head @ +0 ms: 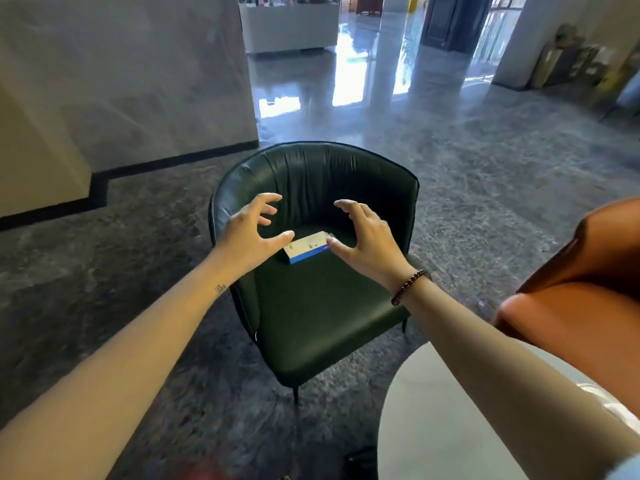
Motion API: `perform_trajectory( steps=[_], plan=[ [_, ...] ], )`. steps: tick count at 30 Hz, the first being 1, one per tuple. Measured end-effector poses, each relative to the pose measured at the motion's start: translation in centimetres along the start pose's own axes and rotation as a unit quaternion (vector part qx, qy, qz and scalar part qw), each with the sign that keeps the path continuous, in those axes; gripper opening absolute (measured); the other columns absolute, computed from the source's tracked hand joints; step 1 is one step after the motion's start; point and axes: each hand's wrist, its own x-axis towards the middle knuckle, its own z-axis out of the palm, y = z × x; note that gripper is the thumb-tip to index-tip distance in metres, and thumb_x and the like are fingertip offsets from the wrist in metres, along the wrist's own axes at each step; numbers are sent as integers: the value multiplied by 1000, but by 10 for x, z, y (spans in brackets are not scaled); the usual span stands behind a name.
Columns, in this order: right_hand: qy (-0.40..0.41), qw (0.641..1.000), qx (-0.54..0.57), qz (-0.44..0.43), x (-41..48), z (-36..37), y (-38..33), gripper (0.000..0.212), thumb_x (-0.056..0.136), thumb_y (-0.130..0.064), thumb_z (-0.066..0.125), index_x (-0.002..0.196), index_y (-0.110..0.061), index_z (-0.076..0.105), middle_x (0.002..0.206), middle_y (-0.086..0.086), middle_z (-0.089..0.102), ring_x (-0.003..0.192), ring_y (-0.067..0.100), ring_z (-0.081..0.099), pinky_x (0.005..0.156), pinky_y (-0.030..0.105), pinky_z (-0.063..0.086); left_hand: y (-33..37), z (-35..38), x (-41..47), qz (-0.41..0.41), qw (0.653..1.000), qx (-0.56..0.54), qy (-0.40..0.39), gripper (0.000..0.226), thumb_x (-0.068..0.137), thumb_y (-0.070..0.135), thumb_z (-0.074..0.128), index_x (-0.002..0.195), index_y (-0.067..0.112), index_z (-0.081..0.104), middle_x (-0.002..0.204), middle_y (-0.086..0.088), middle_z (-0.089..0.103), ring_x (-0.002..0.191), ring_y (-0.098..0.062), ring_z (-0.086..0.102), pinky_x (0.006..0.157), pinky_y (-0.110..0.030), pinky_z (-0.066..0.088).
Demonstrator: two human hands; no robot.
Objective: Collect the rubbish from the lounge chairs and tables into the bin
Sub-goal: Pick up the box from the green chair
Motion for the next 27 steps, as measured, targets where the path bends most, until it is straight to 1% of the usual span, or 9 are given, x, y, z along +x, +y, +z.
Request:
perform_trajectory(
  steps=[3,5,8,13,18,21,23,24,27],
  plan=[
    [-14,1000,-5,22,43,30,25,59,81,-33,63,132,-17,39,133,5,47,120,22,45,103,40,34,-35,11,53,-9,1000,4,-23,58,76,29,71,127,23,45,119,-2,57,97,-12,54,79,-28,43],
    [-17,999,-9,43,69,45,46,60,81,-33,63,133,-18,39,133,4,47,121,21,45,99,38,32,-57,21,86,-18,999,8,-49,58,76,29,71,128,24,45,120,-2,56,98,-11,54,80,-29,45],
    [-25,997,-9,74,108,68,78,60,82,-34,63,133,-18,38,134,3,47,121,20,44,98,36,32,-88,36,134,-26,997,13,-70,59,76,29,71,129,24,44,121,-2,56,99,-10,53,79,-27,44],
    [-44,994,2,98,189,116,135,60,82,-33,63,134,-19,37,135,3,45,122,20,43,101,36,31,-137,75,221,-46,994,11,-100,60,78,28,69,131,24,42,124,-2,54,102,-8,50,82,-26,42],
    [-78,985,27,150,255,181,214,60,81,-32,63,133,-18,38,133,3,47,120,18,44,101,35,33,-194,148,300,-110,985,-12,-136,61,78,28,69,132,26,41,126,0,53,105,-8,49,85,-26,40],
    [-123,975,37,181,275,225,261,58,82,-35,62,133,-19,37,133,1,47,120,17,43,101,34,31,-235,199,325,-152,977,-35,-148,63,77,31,69,133,29,39,127,3,50,106,-5,46,80,-21,37],
    [-149,967,44,204,285,260,296,59,82,-37,61,133,-20,36,135,1,46,123,17,42,103,38,31,-269,239,338,-191,967,-43,-162,65,77,32,69,133,31,37,129,4,49,107,-4,44,74,-16,33],
    [-160,962,43,217,289,276,313,60,82,-37,62,133,-20,35,136,2,44,124,18,41,105,40,31,-286,258,343,-208,962,-43,-171,66,76,31,69,133,32,37,130,5,48,107,-4,44,74,-16,33],
    [-174,950,43,257,293,326,358,61,81,-37,62,133,-21,35,138,3,42,125,20,39,107,44,27,-335,309,354,-232,952,-16,-198,67,75,28,70,133,31,37,133,1,46,113,-10,45,86,-27,40]
  ],
)
